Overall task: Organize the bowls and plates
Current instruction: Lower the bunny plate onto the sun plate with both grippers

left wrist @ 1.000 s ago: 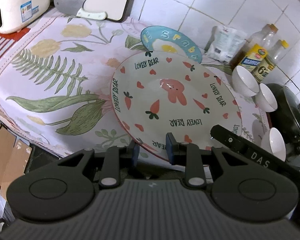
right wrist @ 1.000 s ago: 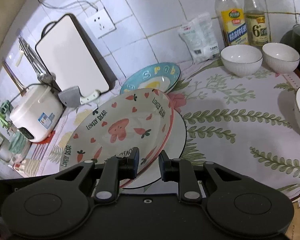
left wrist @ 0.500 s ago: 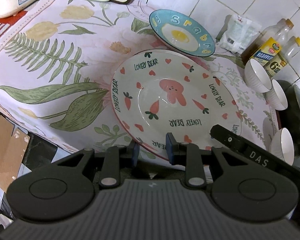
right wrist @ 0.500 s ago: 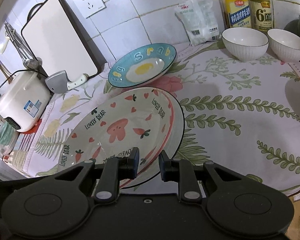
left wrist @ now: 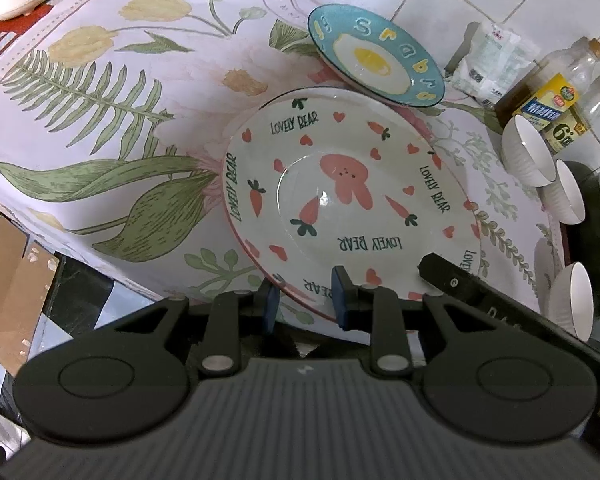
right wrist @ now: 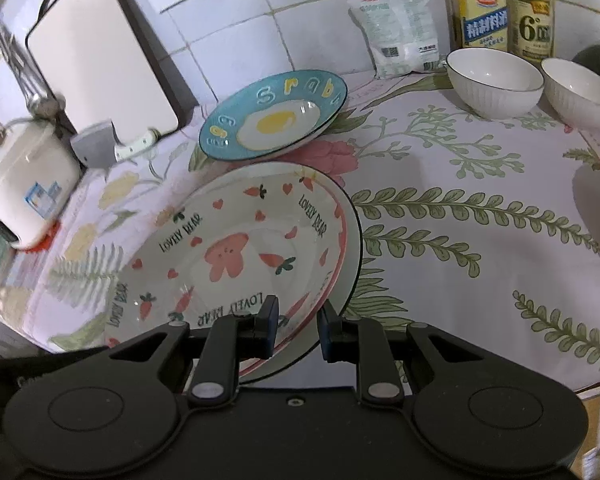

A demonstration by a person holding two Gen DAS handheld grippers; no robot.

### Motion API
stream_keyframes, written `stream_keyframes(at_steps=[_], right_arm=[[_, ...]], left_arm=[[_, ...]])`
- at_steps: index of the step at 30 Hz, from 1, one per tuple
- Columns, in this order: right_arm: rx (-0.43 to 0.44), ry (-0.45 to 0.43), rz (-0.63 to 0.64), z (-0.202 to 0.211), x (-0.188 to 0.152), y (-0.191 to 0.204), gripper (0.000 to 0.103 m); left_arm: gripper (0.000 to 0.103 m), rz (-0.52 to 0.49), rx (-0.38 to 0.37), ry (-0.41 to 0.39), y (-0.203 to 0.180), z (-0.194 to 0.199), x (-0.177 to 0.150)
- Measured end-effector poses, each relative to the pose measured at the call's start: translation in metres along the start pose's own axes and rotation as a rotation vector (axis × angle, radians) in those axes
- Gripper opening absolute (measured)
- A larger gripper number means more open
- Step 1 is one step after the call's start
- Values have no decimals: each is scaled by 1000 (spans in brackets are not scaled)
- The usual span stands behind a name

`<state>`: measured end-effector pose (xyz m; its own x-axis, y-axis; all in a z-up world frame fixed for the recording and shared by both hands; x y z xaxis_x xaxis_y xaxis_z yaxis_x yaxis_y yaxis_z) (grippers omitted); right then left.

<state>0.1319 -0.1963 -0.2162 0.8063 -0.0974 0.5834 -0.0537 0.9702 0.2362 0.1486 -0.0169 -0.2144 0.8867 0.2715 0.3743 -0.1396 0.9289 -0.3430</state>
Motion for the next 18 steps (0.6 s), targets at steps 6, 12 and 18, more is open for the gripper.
stream_keyframes(at_steps=[6, 12, 18], right_arm=[[-24, -8, 32, 0, 1, 2, 26], [-65, -6, 87, -4, 0, 8, 29], [-76, -14, 119, -7, 1, 9, 30]], left_arm=[[25, 31, -17, 29, 2, -1, 4], [25, 38, -2, 48, 1, -5, 5], [25, 76, -12, 88, 4, -11, 9]])
Point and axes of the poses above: each gripper's, at about its wrist camera, not at the fingertips, and z roughly against the way its jaws point, y to its left, x to its top, the point moved 3 cm from there along -z, roughly the way its jaws point, and after that the axes turned 2 degrees about z, right-handed, at the moved point
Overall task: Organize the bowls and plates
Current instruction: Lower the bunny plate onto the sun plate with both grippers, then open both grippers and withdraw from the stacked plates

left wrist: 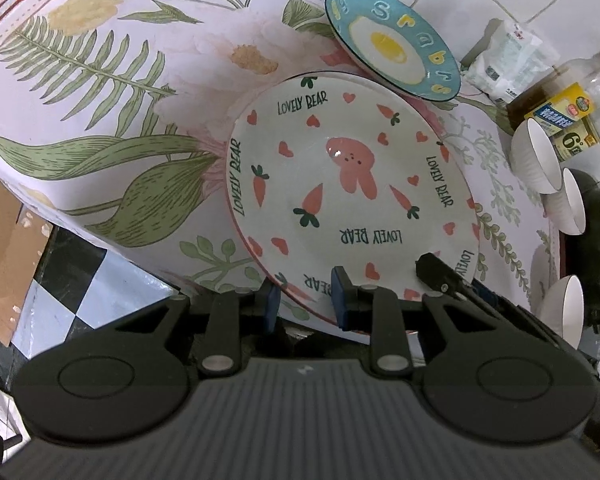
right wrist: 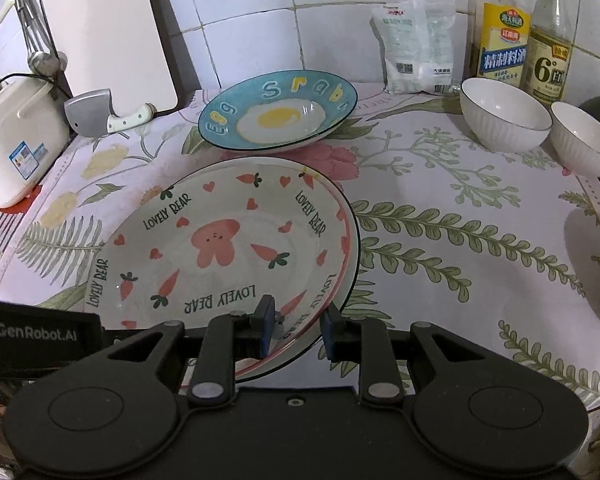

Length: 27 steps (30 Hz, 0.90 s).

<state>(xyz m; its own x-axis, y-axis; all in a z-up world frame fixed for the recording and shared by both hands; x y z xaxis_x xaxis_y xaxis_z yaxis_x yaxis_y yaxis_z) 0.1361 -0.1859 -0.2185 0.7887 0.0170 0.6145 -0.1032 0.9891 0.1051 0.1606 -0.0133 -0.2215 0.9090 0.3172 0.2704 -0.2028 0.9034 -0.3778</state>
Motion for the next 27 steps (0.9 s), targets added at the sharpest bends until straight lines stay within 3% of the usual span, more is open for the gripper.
stream_keyframes(at_steps=[13, 20, 24, 27], right_arm=[[-69, -38, 87, -5, -1, 9, 34], [-100, -69, 54, -3, 1, -1, 34], [-85, -87, 34, 4, 3, -7, 35], [-28, -105, 8, 17, 6, -13, 35]], left_arm=[[26, 31, 5, 40, 1, -6, 2], [27, 11, 13, 38, 0, -4, 0], [27, -29, 12, 16, -2, 7, 0], [27, -58, -9, 10, -4, 19, 2]])
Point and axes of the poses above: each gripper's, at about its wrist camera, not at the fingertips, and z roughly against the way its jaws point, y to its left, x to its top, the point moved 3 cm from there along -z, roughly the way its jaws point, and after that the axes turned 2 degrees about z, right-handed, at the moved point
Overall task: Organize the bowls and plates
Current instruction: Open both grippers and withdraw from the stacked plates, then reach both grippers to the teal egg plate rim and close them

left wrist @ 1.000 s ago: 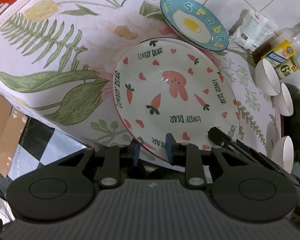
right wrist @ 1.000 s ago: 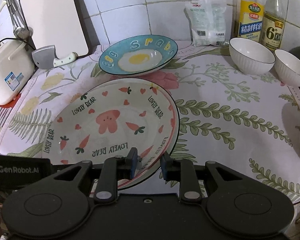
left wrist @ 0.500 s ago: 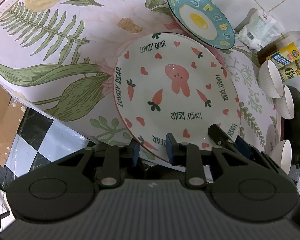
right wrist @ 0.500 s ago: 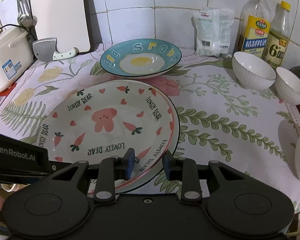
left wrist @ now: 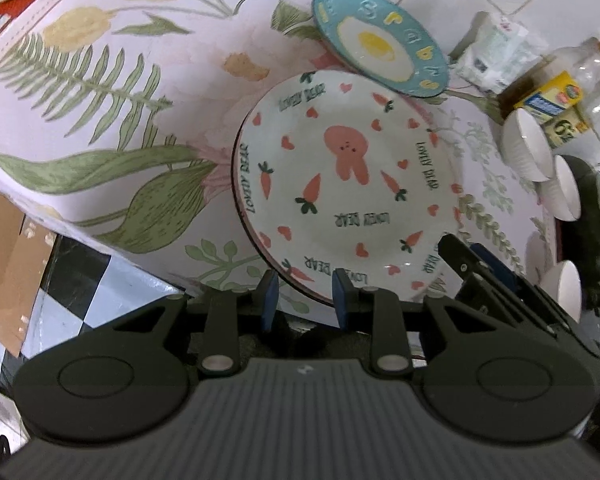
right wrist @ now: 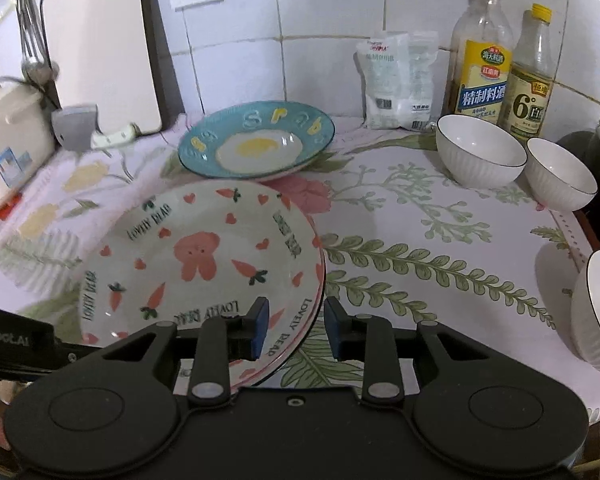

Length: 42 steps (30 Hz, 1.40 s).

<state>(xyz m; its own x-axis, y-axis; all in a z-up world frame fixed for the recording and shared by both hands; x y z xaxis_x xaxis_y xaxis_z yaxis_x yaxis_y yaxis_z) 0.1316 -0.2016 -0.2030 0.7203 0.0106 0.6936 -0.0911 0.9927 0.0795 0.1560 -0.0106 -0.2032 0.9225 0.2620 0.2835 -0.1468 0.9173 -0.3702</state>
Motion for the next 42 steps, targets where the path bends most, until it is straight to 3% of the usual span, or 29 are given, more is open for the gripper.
stream_keyframes(at_steps=[7, 12, 17, 24, 27, 30, 36, 42], right_arm=[[175, -66, -38, 42, 23, -18, 38], [209, -132, -10, 74, 44, -27, 46], [257, -188, 3, 93, 69, -42, 66], [297, -256, 48, 91, 94, -53, 72], [304, -315, 83, 81, 100, -55, 74], [305, -324, 108, 62, 106, -57, 85], [367, -219, 26, 1, 120, -72, 85], [395, -104, -22, -60, 126, -85, 85]], left_arm=[[28, -122, -25, -70, -7, 41, 9], [30, -208, -38, -115, -14, 70, 22], [41, -295, -35, -158, -17, 91, 39], [52, -382, -36, -230, -22, 94, 66], [58, -405, -42, -275, -23, 85, 80], [66, -417, -49, -319, -25, 72, 93], [73, -425, -31, -375, -27, 31, 120], [76, -497, 29, -436, -27, -17, 146]])
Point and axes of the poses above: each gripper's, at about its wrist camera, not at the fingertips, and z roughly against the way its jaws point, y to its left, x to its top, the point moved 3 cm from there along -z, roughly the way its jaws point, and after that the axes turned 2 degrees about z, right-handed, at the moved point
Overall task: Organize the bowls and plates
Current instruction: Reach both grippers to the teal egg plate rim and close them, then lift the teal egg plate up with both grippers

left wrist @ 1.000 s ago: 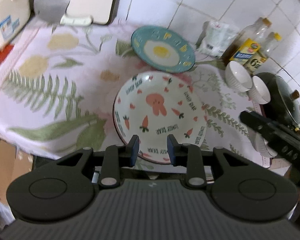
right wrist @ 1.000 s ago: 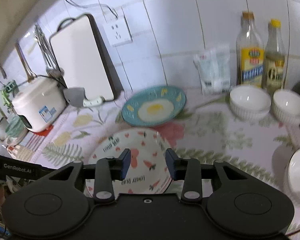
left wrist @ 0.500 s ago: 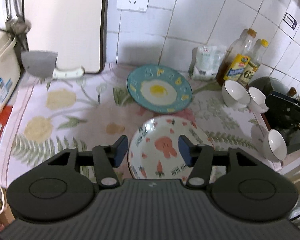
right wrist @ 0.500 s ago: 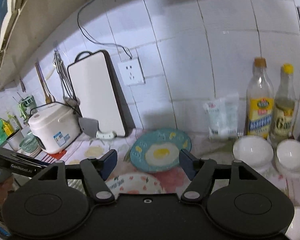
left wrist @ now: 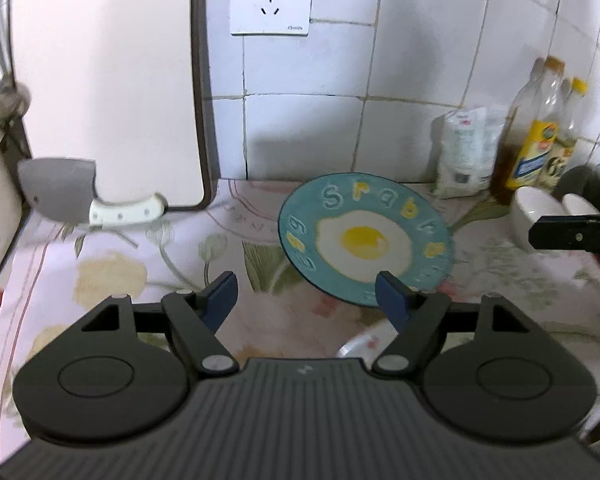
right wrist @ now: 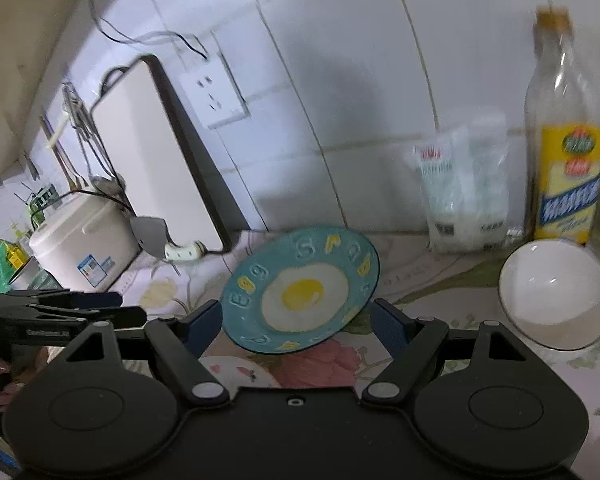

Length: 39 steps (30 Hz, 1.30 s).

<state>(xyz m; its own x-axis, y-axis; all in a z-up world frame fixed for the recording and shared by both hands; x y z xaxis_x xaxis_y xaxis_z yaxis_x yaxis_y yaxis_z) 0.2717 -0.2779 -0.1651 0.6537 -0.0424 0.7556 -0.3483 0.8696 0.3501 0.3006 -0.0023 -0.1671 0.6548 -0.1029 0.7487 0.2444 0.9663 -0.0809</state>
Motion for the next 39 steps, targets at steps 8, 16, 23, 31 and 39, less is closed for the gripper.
stream_keyframes(at_steps=[8, 16, 23, 31, 39], right_arm=[[41, 87, -110, -49, -8, -30, 83], [29, 136, -155, -87, -8, -43, 79], [37, 172, -217, -111, -6, -55, 48], [-5, 193, -181, -123, -8, -56, 20], [-30, 201, -213, -131, -7, -55, 19]], left_arm=[[76, 21, -24, 81, 11, -60, 2], [59, 153, -62, 190, 11, -101, 9], [27, 246, -64, 286, 13, -130, 6], [17, 320, -107, 286, 16, -137, 3], [18, 290, -62, 276, 9, -134, 5]])
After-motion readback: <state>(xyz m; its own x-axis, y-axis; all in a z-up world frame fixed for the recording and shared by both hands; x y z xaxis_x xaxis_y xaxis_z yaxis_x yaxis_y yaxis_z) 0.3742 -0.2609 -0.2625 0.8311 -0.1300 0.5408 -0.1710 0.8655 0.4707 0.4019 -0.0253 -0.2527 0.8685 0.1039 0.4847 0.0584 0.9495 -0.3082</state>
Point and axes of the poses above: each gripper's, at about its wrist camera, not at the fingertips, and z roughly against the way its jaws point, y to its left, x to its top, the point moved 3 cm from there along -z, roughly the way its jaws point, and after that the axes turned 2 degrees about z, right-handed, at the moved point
